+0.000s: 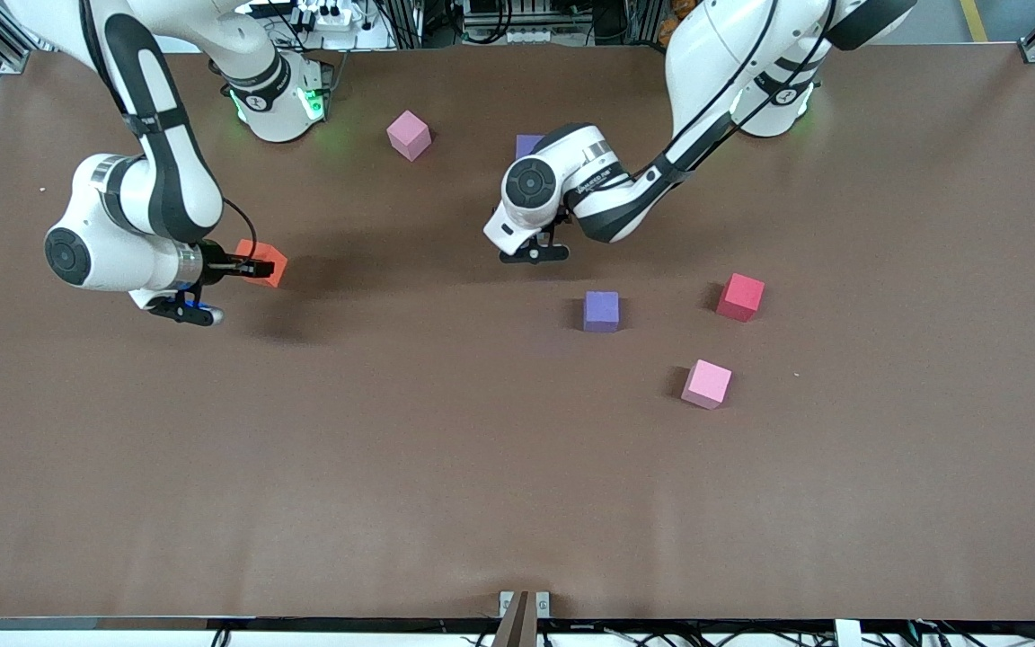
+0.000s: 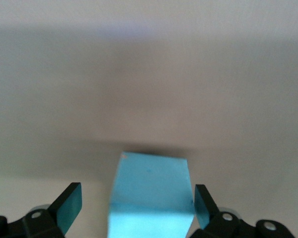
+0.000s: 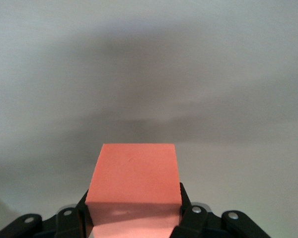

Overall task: Arrange blocks into number 1
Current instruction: 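Carry the orange cube to the row while the left gripper reaches the purple cube, then place the orange cube after the cyan cube while the left gripper grasps purple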

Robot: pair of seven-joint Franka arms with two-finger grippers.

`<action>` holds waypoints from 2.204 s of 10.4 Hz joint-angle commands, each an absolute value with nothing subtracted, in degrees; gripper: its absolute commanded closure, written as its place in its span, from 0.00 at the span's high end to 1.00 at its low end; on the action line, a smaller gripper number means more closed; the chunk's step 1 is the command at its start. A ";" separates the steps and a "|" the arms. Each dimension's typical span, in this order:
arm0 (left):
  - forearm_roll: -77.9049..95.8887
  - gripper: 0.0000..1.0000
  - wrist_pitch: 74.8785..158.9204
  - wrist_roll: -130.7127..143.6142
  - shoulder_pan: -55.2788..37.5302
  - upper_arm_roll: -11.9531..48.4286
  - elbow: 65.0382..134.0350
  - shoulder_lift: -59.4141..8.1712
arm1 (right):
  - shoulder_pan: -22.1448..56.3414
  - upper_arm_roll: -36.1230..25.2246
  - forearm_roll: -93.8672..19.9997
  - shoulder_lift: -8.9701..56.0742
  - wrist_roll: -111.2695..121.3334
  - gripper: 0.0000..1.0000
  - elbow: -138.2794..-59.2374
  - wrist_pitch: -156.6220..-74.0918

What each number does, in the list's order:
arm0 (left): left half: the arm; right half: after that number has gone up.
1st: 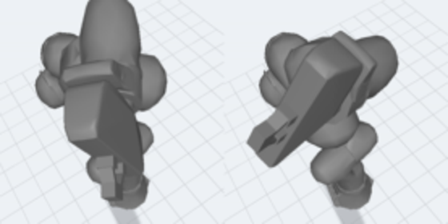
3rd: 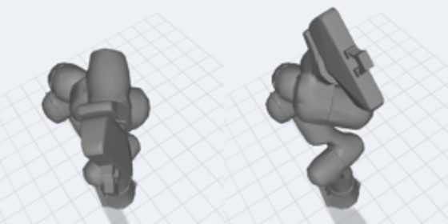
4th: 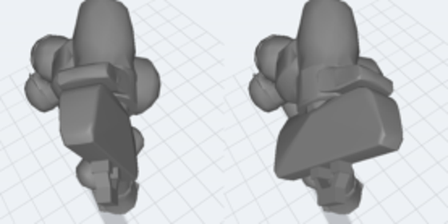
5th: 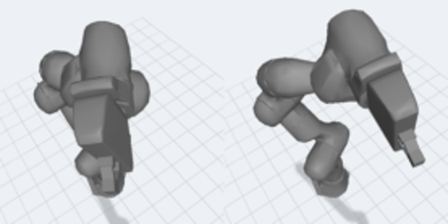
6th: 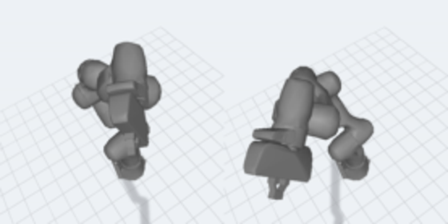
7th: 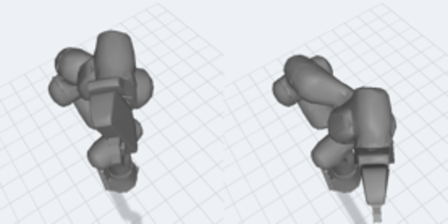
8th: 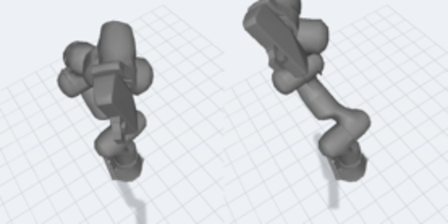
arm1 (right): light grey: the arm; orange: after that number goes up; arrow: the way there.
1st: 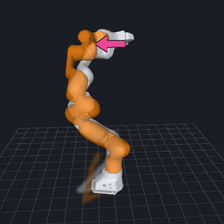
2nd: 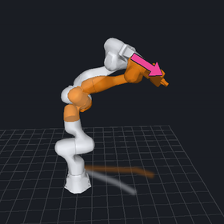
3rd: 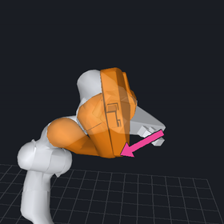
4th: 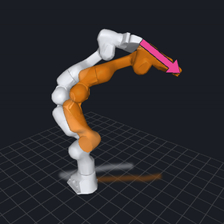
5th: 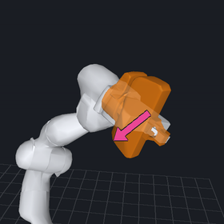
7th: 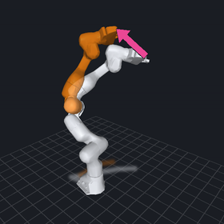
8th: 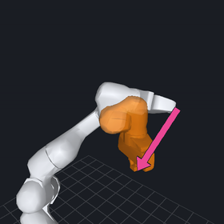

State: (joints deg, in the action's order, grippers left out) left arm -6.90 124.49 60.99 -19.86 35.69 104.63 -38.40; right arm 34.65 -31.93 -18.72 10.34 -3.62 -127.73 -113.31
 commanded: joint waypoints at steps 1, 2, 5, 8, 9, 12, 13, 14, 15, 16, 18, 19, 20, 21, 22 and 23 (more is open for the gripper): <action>-7.56 1.00 113.16 62.49 -16.80 35.86 98.21 -33.23 | 41.80 -32.43 -19.51 10.11 -9.73 0.47 -122.45 -111.71; -7.65 1.00 110.94 62.40 -15.22 35.60 96.35 -32.61 | 45.75 -32.08 -19.95 10.46 -13.93 0.47 -120.95 -112.58; -10.70 1.00 111.61 60.30 -12.83 34.11 95.71 -32.95 | 53.34 -22.02 -20.92 12.03 -28.35 0.47 -119.27 -123.27; -14.06 1.00 114.78 59.68 -12.83 33.75 95.89 -36.03 | 62.02 -19.60 -20.92 20.01 -39.25 0.46 -111.92 -127.35; -14.15 1.00 114.79 58.89 -12.75 33.75 96.15 -35.95 | 63.88 -19.51 -21.00 22.56 -41.55 0.46 -109.01 -128.05; -14.24 1.00 114.08 56.08 -11.53 31.91 96.68 -35.60 | 65.21 -17.76 -21.18 25.04 -42.27 0.46 -108.63 -133.66; -14.24 1.00 114.08 54.33 -10.38 31.90 97.29 -35.60 | 65.39 -17.49 -21.27 25.31 -42.62 0.46 -108.81 -134.90; -14.24 1.00 114.17 52.66 -10.20 31.90 97.38 -35.60 | 65.91 -16.97 -21.36 26.01 -42.71 0.45 -108.81 -136.30; -14.24 1.00 114.87 51.95 -10.20 31.82 97.38 -35.94 | 66.27 -16.18 -21.36 26.97 -44.37 0.45 -108.72 -138.49; -14.24 1.00 115.48 51.86 -10.20 31.73 97.47 -36.21 | 66.36 -15.48 -21.36 27.94 -45.43 0.45 -108.63 -139.99; -14.24 1.00 116.98 51.86 -9.58 31.73 98.35 -36.73 | 68.11 -15.03 -21.36 29.70 -45.88 0.45 -108.72 -140.80; -14.24 1.00 116.98 51.86 -9.58 31.73 98.35 -37.26 | 68.81 -14.94 -21.36 30.49 -47.45 0.45 -108.63 -140.80; -14.24 1.00 117.59 51.86 -9.49 31.64 98.26 -37.79 | 69.25 -14.42 -21.44 30.85 -48.50 0.45 -108.72 -140.71; -14.24 1.00 118.55 51.86 -9.49 31.21 98.35 -37.97 | 69.26 -13.54 -21.45 31.28 -49.30 0.45 -108.81 -140.71; -14.24 1.00 119.09 51.86 -9.49 30.77 98.35 -38.58 | 69.34 -13.01 -22.40 31.55 -49.92 0.46 -108.72 -140.80; -14.24 1.00 119.87 51.86 -9.49 30.76 98.44 -39.11 | 69.35 -12.92 -23.63 31.55 -49.92 0.47 -108.72 -140.80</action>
State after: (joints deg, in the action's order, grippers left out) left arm -12.87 118.29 52.53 -10.04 30.53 98.04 -38.39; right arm 69.08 -13.07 -21.30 30.72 -49.05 -109.86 -140.78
